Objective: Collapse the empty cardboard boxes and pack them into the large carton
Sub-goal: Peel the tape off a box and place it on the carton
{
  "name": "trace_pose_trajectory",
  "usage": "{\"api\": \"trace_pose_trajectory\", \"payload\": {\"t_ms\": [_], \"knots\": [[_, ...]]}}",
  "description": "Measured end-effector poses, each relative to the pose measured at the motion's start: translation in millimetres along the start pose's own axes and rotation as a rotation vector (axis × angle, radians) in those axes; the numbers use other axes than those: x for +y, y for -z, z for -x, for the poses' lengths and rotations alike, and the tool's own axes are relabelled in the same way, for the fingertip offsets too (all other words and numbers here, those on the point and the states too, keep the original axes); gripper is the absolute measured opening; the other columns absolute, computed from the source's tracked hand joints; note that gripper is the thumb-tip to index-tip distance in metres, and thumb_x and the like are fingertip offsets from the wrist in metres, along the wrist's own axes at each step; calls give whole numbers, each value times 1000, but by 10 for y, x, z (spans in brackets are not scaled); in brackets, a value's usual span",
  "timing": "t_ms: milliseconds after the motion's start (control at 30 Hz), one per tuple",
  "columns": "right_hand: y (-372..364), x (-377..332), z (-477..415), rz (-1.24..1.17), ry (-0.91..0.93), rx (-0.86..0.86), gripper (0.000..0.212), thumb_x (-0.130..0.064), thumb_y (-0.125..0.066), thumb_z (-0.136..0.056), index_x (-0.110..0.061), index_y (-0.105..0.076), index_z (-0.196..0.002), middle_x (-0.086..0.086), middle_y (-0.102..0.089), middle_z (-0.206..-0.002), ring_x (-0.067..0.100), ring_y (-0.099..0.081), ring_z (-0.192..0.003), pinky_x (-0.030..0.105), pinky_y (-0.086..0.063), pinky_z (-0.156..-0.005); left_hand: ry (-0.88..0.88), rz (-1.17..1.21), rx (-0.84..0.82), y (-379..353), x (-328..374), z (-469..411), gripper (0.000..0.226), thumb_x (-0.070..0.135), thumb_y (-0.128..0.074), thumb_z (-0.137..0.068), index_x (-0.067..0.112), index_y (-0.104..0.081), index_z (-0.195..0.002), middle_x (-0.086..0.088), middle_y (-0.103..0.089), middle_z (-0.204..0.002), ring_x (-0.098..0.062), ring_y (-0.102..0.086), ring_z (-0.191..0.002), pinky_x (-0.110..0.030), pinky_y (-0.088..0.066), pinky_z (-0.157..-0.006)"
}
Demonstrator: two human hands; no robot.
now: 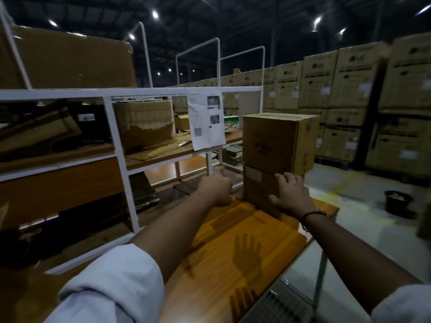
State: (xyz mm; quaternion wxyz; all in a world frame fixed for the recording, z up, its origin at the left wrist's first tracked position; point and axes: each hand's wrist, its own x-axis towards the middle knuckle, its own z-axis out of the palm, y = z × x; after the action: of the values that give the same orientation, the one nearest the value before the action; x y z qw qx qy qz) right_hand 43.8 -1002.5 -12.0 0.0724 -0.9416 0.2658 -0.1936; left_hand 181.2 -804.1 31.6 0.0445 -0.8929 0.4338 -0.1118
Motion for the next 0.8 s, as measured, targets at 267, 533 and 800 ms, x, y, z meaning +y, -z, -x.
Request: {"api": "trace_pose_trajectory", "payload": {"t_ms": [267,533,800], "knots": [[87,383,-1075,-52,-51,158,87,-43,-67,-92,-21,-18,-160,14,-17,-165,39,-15,-150,56,-30,-117,10,-25,111,16,-198,-1159,25,46,-60,-95,24,-69,-104,-1,-66,-93,-18,-62,-83,-34,-52,-65],[454,669,-2392,82,-69,269,94,-44,-67,-92,-24,-7,-161,11,7,-170,46,9,-153,66,-22,-116,82,166,151,-139,-530,-2440,33,48,-64,-92,20,-71,-110,-2,-69,-100,-20,-65,-91,-41,-61,-79],[176,761,-2849,-120,-61,422,70,-29,-73,-89,-26,-36,-148,12,-18,-160,49,-12,-149,66,-32,-114,85,487,254,-461,-665,-3422,91,51,-65,-94,28,-10,-162,-15,-53,-148,-34,-58,-126,-52,-55,-97]]}}
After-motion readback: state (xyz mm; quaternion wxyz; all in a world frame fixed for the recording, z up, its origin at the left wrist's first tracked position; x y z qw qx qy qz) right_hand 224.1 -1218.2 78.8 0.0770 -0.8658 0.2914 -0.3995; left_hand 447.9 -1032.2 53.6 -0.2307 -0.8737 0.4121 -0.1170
